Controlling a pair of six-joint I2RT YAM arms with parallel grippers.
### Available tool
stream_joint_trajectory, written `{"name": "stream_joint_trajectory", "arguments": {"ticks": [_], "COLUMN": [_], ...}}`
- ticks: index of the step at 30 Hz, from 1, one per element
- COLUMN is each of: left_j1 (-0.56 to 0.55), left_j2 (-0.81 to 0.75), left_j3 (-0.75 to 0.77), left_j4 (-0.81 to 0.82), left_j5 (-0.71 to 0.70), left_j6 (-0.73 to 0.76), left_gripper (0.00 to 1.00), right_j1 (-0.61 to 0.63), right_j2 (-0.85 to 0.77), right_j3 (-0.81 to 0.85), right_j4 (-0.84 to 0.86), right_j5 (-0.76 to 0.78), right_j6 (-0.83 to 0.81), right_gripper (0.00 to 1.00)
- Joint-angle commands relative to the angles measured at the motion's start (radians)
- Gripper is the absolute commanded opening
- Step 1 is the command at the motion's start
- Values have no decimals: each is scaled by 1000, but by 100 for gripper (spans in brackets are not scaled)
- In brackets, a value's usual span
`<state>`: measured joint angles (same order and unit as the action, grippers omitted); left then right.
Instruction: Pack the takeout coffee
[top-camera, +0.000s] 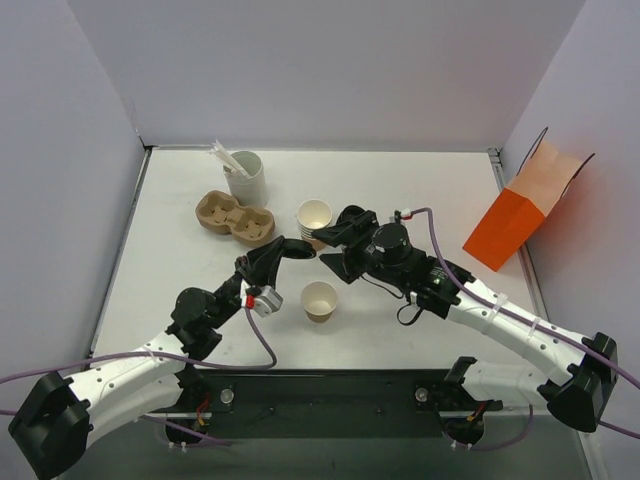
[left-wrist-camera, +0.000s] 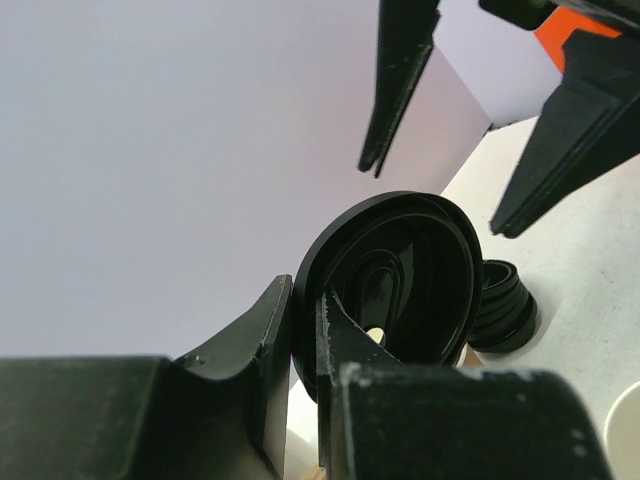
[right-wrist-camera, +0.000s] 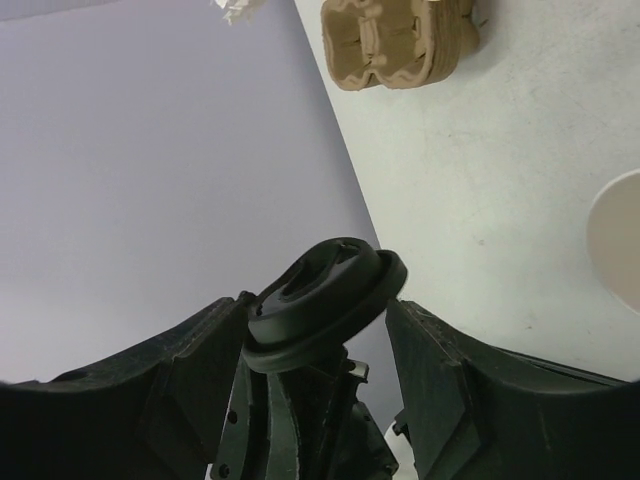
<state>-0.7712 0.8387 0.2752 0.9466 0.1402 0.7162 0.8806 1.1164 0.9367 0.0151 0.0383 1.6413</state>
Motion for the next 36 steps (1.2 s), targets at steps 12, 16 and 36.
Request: {"name": "stream_joint_trajectory", "arguments": {"ticks": [12,16,36], "left_j1": [-43,-54,-96], "left_j2": [31,34,66], "left_j3": [2,-4,-13], "left_j4": [60,61,67], "left_j5": [-60,-73,-175], "left_j6": [74,84,200], "left_gripper": [0,0,0], "right_j1": [15,17,43], "right_j2": [103,131,145], "right_j3": [74,65,63], "right_j4": [79,121,155], "right_j5": [-15,-31,-97], "right_j6": [86,98,144], "right_gripper": [56,44,50]}}
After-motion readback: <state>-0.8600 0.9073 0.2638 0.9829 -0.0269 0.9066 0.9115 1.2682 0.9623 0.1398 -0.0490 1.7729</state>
